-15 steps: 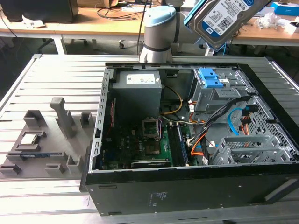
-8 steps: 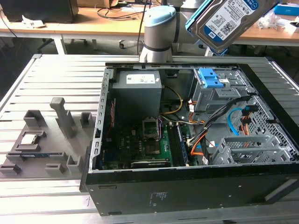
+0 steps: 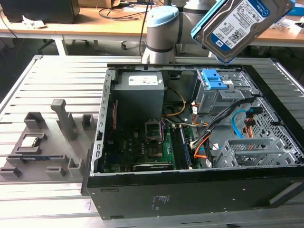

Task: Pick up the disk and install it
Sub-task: 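Pick up the disk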

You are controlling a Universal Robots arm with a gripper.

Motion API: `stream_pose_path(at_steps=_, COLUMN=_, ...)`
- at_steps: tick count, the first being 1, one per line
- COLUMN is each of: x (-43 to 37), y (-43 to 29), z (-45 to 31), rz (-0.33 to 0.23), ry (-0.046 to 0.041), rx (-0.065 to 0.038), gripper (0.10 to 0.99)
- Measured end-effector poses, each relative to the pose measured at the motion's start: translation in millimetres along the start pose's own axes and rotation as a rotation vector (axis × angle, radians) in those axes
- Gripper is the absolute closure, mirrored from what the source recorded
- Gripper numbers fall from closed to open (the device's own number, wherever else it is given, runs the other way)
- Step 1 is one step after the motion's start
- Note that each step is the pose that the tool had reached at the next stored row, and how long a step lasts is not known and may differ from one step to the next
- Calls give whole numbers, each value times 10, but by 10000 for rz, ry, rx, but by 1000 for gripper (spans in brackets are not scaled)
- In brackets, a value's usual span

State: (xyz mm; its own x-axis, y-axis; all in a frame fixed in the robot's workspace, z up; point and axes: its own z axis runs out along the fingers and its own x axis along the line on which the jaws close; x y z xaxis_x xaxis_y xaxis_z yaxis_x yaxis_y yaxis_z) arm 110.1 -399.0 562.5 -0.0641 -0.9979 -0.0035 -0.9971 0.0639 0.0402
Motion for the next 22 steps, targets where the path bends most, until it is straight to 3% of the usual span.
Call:
stream_pose_path(at_steps=3, x=144, y=-9, z=7, rz=1, ry=17, rx=1, gripper=718)
stream_pose_path(at_steps=8, x=318, y=-21, z=14, rz=4, ry=82, rx=5, gripper=718)
stream_pose_path(at_steps=10, x=461, y=-30, z=20, rz=7, ry=152, rx=10, gripper=718)
stream_pose_path(at_steps=12, x=516, y=-34, z=23, rz=9, ry=206, rx=13, gripper=718)
stream_pose_path(at_steps=13, x=584, y=-38, z=27, rz=11, ry=269, rx=17, gripper=718)
stream_pose_path(at_steps=16, x=701, y=-46, z=36, rz=15, ry=352, rx=23, gripper=718)
stream_pose_path(at_steps=19, x=871, y=-58, z=48, rz=20, ry=489, rx=32, gripper=718)
stream_pose_path(at_steps=22, x=1119, y=-76, z=75, rz=22, ry=552, rx=36, gripper=718)
